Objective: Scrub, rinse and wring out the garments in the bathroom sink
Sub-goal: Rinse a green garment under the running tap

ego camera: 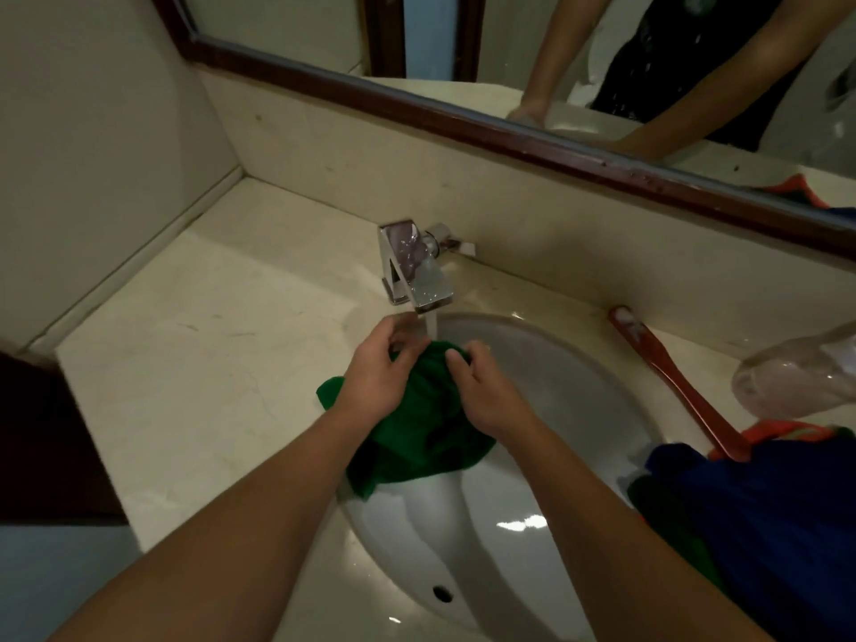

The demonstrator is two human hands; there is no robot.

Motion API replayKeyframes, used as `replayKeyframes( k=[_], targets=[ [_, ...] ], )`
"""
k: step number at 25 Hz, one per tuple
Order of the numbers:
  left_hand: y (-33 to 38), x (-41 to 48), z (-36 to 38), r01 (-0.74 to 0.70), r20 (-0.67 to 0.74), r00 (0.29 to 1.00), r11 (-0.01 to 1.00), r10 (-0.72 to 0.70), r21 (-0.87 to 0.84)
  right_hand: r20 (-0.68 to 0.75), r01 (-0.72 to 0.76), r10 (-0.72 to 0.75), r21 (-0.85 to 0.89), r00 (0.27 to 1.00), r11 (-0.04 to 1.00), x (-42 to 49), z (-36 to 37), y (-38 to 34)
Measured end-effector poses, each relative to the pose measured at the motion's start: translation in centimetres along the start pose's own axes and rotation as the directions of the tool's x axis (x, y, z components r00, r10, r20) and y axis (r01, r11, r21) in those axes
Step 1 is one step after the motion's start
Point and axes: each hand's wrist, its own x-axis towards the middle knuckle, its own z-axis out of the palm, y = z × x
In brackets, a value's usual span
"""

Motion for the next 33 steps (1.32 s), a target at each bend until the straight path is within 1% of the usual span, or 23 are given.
replayKeyframes(
  k=[1, 2, 3, 4, 5, 6, 8, 10, 12, 13, 15, 16, 18, 20, 24, 26, 29, 31, 32, 33],
  targets=[
    [0.1, 0.3, 0.7, 0.01, -0.007, 1.0, 0.999, -0.01, 0.054, -0.049, -0.006, 0.01, 0.09, 0.999, 0.996, 0.5, -0.4, 0.0],
    [0.0, 0.6, 1.3, -0.008, 0.001, 1.0, 0.988, 0.008, 0.152, -0.104, -0.005, 0.024, 0.175, 0.994, 0.984, 1.2, -0.7, 0.1],
    [-0.4, 0.8, 2.0, -0.044, 0.017, 0.999, 0.967, 0.041, 0.253, -0.157, 0.008, 0.027, 0.221, 0.987, 0.975, 2.1, -1.0, 0.0],
    [-1.1, 1.0, 2.5, -0.07, 0.024, 0.998, 0.947, 0.066, 0.313, -0.197, 0.023, 0.024, 0.232, 0.98, 0.973, 2.8, -1.0, -0.3],
    [-1.8, 1.3, 2.8, -0.073, 0.01, 0.997, 0.942, 0.074, 0.327, -0.23, 0.056, -0.005, 0.214, 0.973, 0.975, 3.4, -0.8, -0.4],
    [-2.4, 1.6, 3.1, -0.054, -0.024, 0.998, 0.952, 0.064, 0.302, -0.251, 0.095, -0.045, 0.191, 0.967, 0.977, 3.9, -0.4, -0.4],
    [-3.5, 2.1, 3.7, 0.01, -0.118, 0.993, 0.982, 0.012, 0.187, -0.258, 0.16, -0.113, 0.169, 0.959, 0.973, 4.6, 1.0, 0.5],
    [-4.3, 2.5, 4.3, 0.025, -0.16, 0.987, 1.0, -0.022, 0.018, -0.245, 0.171, -0.111, 0.237, 0.963, 0.956, 5.1, 2.3, 1.8],
    [-5.1, 2.4, 4.6, -0.008, -0.164, 0.986, 0.99, -0.015, -0.14, -0.231, 0.176, -0.098, 0.348, 0.968, 0.921, 5.0, 3.0, 2.7],
    [-5.5, 2.3, 4.6, -0.042, -0.168, 0.986, 0.983, 0.012, -0.18, -0.232, 0.189, -0.1, 0.401, 0.967, 0.896, 4.8, 3.2, 2.9],
    [-6.1, 2.6, 4.4, -0.121, -0.193, 0.978, 0.974, 0.083, -0.192, -0.236, 0.229, -0.129, 0.463, 0.963, 0.856, 4.3, 3.6, 3.2],
    [-6.2, 2.5, 4.3, -0.16, -0.203, 0.971, 0.971, 0.123, -0.177, -0.258, 0.257, -0.151, 0.449, 0.954, 0.856, 3.9, 3.9, 3.3],
    [-5.9, 2.6, 4.2, -0.216, -0.204, 0.961, 0.967, 0.187, -0.133, -0.321, 0.322, -0.208, 0.359, 0.924, 0.876, 3.4, 4.2, 3.6],
    [-5.6, 2.6, 3.9, -0.212, -0.189, 0.964, 0.968, 0.186, -0.131, -0.348, 0.361, -0.251, 0.3, 0.903, 0.883, 3.4, 4.3, 3.8],
    [-5.3, 2.7, 3.3, -0.14, -0.149, 0.984, 0.944, 0.099, -0.298, -0.304, 0.376, -0.294, 0.262, 0.906, 0.889, 3.7, 3.9, 3.7],
    [-5.4, 2.5, 3.4, -0.143, -0.144, 0.984, 0.931, 0.1, -0.336, -0.301, 0.398, -0.323, 0.234, 0.897, 0.887, 3.4, 3.7, 3.8],
    [-5.3, 1.7, 3.6, -0.184, -0.157, 0.978, 0.918, 0.136, -0.353, -0.323, 0.422, -0.359, 0.15, 0.876, 0.894, 2.4, 3.6, 3.9],
    [-5.0, 1.4, 3.7, -0.199, -0.134, 0.978, 0.914, 0.161, -0.354, -0.357, 0.411, -0.353, 0.099, 0.865, 0.906, 2.2, 3.7, 3.7],
    [-4.7, 1.1, 3.7, -0.199, -0.118, 0.979, 0.92, 0.169, -0.336, -0.378, 0.402, -0.345, 0.082, 0.859, 0.912, 2.2, 3.8, 3.5],
    [-4.8, 1.2, 3.8, -0.217, -0.114, 0.975, 0.934, 0.191, -0.284, -0.395, 0.399, -0.343, 0.068, 0.852, 0.914, 2.0, 4.1, 3.3]
  ],
)
